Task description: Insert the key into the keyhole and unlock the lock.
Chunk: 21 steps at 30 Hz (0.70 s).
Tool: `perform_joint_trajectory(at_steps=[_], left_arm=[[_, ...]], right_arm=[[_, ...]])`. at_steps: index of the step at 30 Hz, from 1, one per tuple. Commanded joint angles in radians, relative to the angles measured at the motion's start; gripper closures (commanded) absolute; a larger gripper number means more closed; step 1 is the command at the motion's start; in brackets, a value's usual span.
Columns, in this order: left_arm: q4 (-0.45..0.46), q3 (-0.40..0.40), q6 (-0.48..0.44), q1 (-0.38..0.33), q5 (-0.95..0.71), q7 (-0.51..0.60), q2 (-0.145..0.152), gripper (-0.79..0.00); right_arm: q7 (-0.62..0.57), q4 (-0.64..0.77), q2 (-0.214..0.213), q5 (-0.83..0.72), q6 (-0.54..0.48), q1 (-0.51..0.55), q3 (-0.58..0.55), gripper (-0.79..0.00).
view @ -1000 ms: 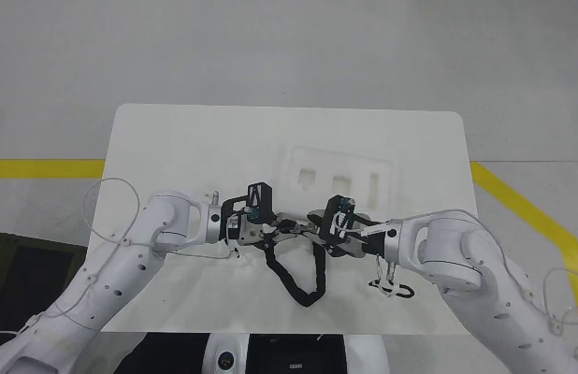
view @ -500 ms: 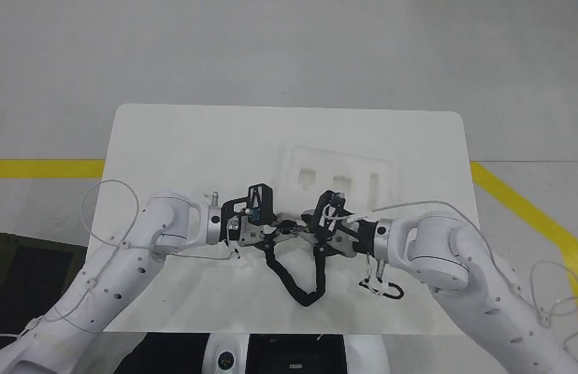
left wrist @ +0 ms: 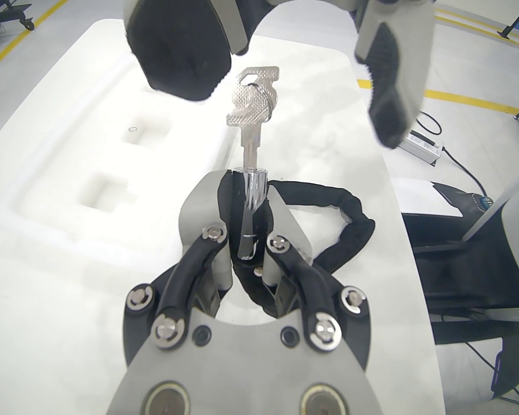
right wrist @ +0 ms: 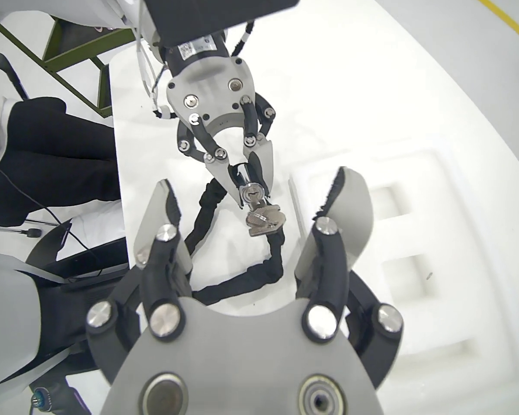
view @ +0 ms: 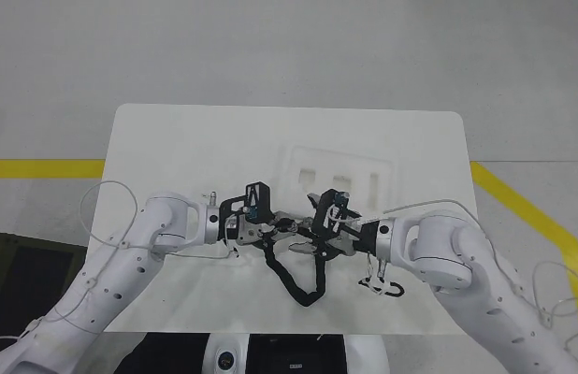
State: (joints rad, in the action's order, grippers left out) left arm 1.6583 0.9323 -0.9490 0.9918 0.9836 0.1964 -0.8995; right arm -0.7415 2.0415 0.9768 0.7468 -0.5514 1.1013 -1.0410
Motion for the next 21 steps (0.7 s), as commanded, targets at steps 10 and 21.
perform_joint_trajectory(at_steps=[10,21], left_arm=[[0.005,0.020,-0.015,0.013,-0.005,0.006,0.000,0.000],[0.011,0.019,-0.025,0.013,-0.012,0.023,-0.005,0.000]], right_arm=[[0.222,0.039,-0.019,0.415,-0.204,0.050,-0.062,-0.785],[0.451,0.011,-0.023,0.713,-0.232,0.076,-0.053,-0.437]])
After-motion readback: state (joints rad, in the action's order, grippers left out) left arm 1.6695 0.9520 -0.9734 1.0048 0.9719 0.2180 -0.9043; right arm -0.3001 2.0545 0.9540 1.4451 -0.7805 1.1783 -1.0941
